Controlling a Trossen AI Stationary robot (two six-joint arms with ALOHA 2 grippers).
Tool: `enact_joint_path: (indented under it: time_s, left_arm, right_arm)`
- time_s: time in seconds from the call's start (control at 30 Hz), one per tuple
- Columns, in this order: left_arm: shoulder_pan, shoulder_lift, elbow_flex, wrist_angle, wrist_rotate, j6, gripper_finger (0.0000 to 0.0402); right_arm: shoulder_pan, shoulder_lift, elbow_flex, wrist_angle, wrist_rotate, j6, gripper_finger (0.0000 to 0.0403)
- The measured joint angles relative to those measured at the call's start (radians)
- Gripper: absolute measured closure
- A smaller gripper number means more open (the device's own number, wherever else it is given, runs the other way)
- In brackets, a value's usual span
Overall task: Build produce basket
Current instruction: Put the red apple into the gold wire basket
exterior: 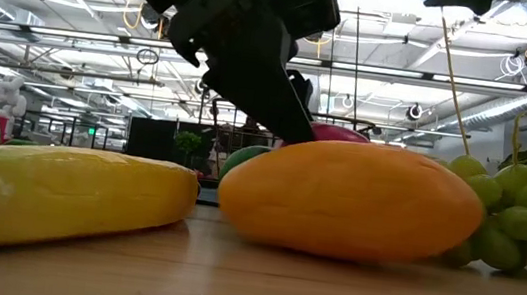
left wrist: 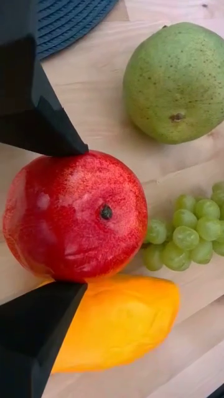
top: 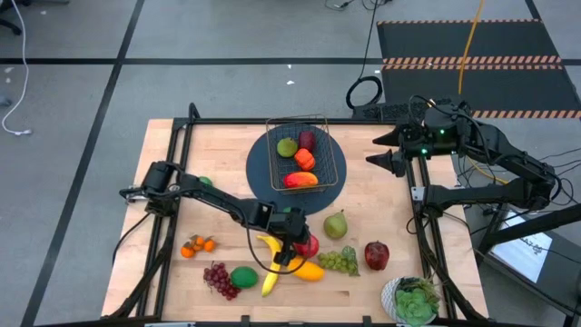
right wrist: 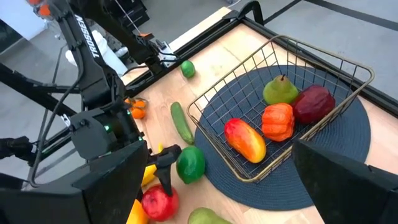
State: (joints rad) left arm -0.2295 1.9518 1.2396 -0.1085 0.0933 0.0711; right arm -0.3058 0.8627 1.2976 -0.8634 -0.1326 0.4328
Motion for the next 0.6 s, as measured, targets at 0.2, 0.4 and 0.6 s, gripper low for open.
enact_joint_path:
  time_s: [0.2,0.4,0.6]
  left_arm:
    - [0.0,-0.005,0.042,-0.021,-0.021,-0.061,0.0087]
    - [-0.001,-0.005,0.197,-0.132,-0.062,-0.084,0.0092]
    - [0.002,-0.006,0.397,-0.297,-0.142,-0.117,0.0089]
  right_arm:
    - [0.0,0.0,0.0,0.027,0.001,-0.001,0.0012]
    - [0.0,0.0,0.0,0.025,0.0,-0.01,0.0012]
    - [0.0,0.0,0.0,0.021,0.0,-0.026,0.0012]
